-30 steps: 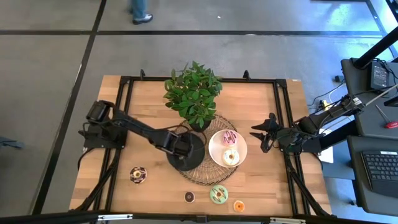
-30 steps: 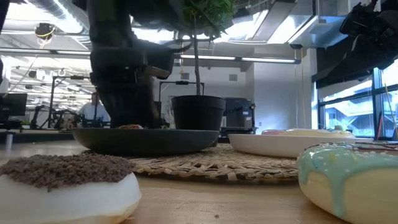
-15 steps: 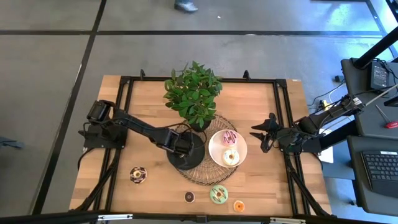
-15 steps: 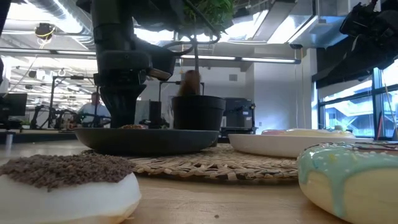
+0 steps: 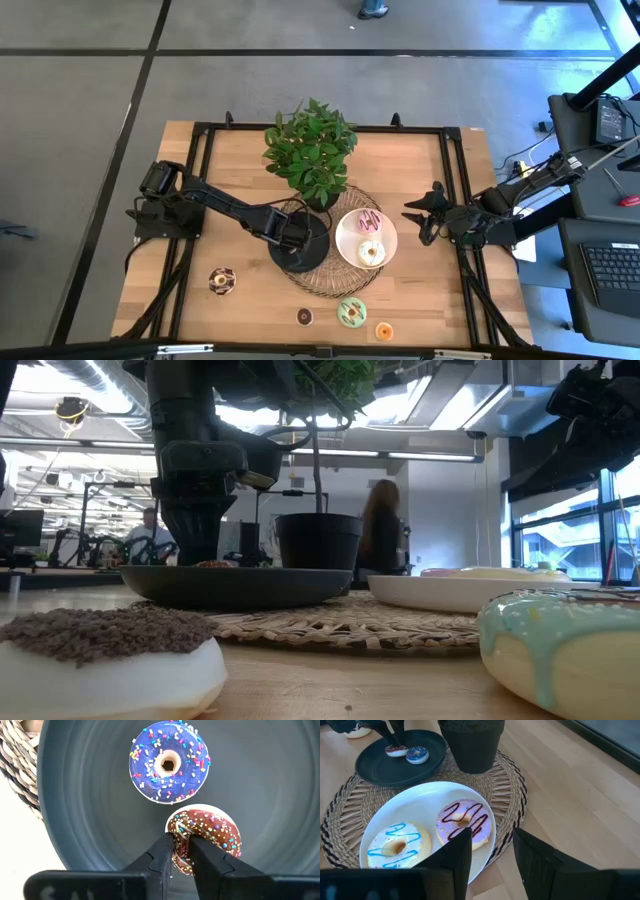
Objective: Pick & Place donuts
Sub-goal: Put the small light brown donut on the black plate
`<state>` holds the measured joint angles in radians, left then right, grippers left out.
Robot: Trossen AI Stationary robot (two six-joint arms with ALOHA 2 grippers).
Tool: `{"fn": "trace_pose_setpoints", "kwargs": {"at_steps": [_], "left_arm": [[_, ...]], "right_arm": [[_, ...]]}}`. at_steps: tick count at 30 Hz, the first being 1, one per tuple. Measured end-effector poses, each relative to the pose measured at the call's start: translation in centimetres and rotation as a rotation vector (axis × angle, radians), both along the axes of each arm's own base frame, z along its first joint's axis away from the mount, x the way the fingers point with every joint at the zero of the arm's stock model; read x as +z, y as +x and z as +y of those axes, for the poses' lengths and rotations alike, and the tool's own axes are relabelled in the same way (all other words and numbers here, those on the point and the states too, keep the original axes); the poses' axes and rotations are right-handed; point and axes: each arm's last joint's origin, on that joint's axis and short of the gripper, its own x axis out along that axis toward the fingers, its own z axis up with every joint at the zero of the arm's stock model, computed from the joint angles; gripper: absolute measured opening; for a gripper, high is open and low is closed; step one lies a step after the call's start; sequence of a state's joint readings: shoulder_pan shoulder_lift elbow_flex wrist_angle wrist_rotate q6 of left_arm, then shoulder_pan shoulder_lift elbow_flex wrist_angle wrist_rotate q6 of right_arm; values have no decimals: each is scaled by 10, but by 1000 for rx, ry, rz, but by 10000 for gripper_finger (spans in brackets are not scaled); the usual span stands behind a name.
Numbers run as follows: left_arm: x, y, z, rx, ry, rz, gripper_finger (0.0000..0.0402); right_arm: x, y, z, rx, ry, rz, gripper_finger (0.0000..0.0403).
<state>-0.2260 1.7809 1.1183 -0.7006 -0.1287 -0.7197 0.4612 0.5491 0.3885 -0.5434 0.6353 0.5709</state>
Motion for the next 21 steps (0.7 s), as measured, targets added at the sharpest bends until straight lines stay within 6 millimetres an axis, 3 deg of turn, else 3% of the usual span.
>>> {"fn": "trace_pose_setpoints", "kwargs": {"at_steps": [21], "left_arm": [[-1, -3, 1, 5, 27, 25, 136]], "right_arm": [[0, 0, 0, 0, 0, 0, 145]]}}
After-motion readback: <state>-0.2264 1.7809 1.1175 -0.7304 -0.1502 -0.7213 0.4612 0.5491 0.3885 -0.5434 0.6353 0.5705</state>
